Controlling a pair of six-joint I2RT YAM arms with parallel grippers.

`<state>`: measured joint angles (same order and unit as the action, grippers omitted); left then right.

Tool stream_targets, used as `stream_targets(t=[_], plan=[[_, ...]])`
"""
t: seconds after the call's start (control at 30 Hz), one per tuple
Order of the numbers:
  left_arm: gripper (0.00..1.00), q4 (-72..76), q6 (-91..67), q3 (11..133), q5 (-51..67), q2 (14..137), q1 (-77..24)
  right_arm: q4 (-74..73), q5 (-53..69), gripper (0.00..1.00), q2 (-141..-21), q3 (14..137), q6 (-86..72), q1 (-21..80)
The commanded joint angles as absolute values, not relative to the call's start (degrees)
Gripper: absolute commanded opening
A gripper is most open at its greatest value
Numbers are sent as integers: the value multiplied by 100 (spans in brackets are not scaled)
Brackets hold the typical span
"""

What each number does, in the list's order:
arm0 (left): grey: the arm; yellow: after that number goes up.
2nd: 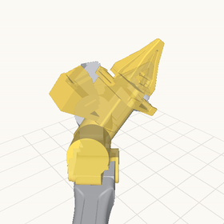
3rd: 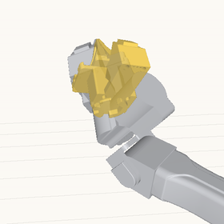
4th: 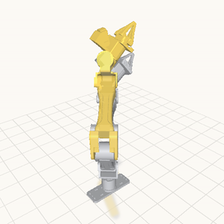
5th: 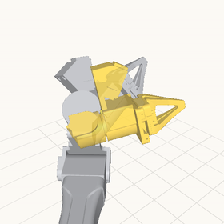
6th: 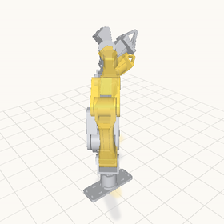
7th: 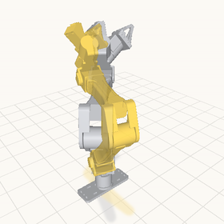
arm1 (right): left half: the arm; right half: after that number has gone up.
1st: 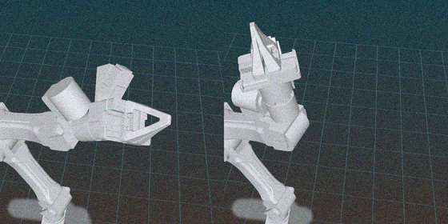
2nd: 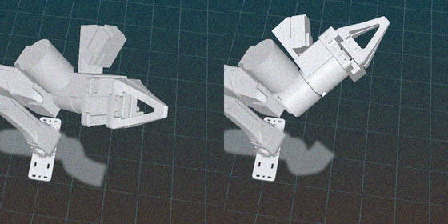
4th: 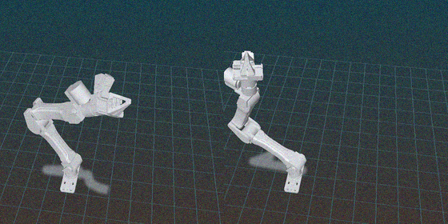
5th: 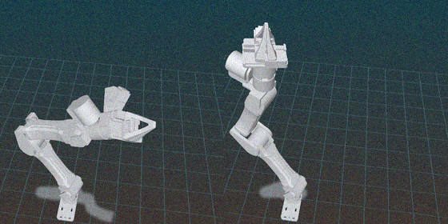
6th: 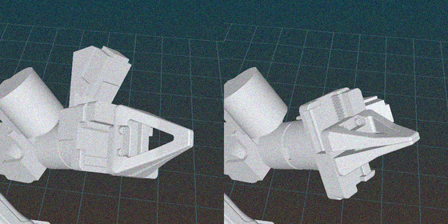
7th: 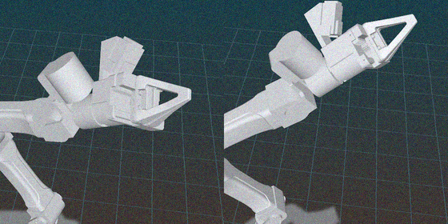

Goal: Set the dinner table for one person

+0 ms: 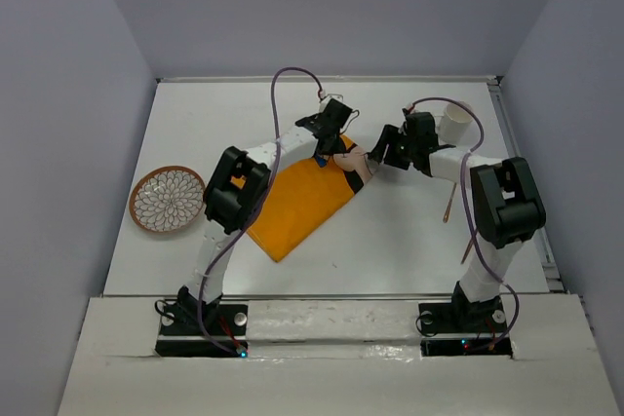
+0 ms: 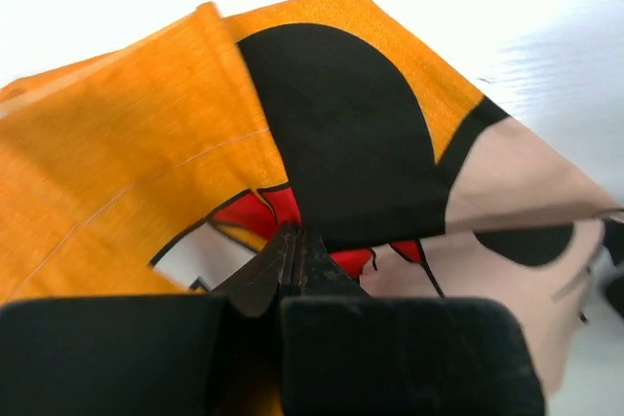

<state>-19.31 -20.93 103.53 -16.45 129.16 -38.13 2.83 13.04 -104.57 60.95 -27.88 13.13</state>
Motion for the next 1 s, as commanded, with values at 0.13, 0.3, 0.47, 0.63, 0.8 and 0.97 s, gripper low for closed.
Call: stream_targets(t=[0.13, 0.3, 0.47, 0.63, 0.8, 0.97], plan=[[0, -687, -2364, 8589, -1600, 11006, -3779, 782, 1504, 62, -10258, 6083, -2733, 1485], [0, -448, -2434, 8112, -1513, 10863, -3674, 686, 1310, 63, -10283, 6231, -2628, 1485], [0, -370, -2478, 7990, -1310, 10750, -3647, 588, 1591, 63, -10634, 6364, -2619, 1538], [0, -44, -2706, 7096, -1222, 10284, -3656, 756, 1968, 64, -10521, 6267, -2602, 1591], [0, 474, -2997, 6136, -1274, 9660, -3665, 957, 2101, 49, -10082, 5855, -2689, 1713], [0, 949, -3365, 5099, -1265, 9090, -3735, 1151, 2075, 38, -9546, 5100, -2900, 2074]])
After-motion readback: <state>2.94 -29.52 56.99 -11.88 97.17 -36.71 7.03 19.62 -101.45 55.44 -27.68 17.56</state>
